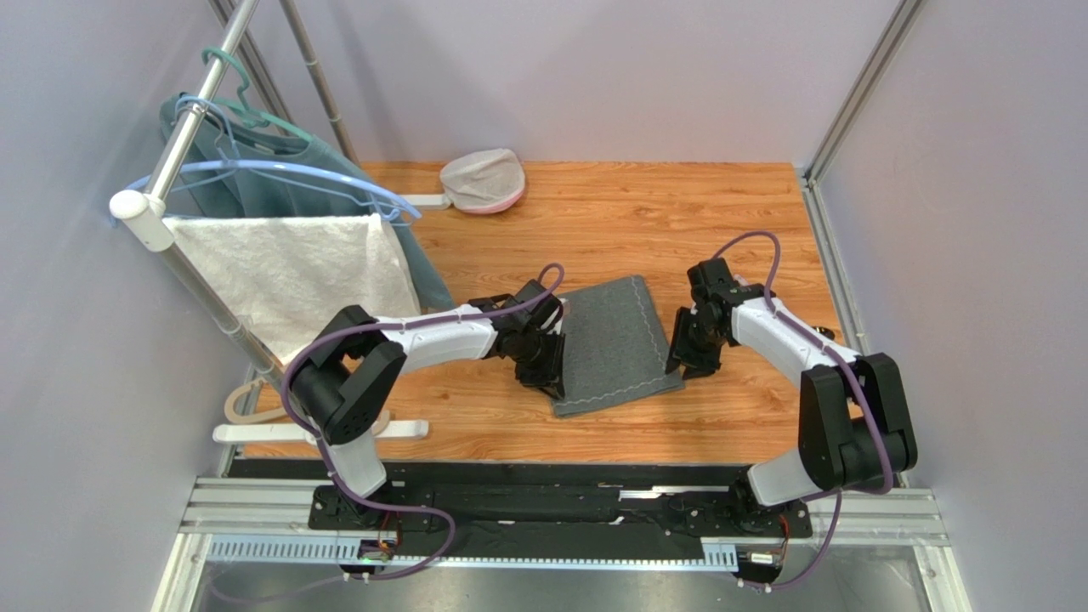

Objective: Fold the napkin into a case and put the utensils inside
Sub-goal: Smooth out the square-folded napkin at the center of the board, then pick up the top corner of the square-folded napkin from the center of the board.

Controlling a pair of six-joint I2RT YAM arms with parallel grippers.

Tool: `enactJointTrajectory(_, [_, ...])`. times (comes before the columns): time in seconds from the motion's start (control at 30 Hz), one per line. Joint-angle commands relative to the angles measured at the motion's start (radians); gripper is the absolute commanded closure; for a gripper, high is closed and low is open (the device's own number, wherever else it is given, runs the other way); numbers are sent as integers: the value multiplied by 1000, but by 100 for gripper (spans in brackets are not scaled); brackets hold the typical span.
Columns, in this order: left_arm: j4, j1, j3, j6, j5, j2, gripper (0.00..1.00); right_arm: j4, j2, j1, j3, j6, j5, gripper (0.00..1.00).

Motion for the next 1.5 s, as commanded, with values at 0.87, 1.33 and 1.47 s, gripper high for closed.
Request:
enactJointTrajectory(0.87, [-32, -19, -11, -6, -27, -133, 76, 94, -8, 0, -86, 20, -19, 70])
enactJointTrajectory(1.33, [26, -34, -71, -20, -5, -76, 76, 121, 15, -1, -102, 16, -28, 65])
enactJointTrajectory(1.47, [44, -43, -88, -32, 1, -72, 76, 130, 24, 0, -101, 14, -26, 64])
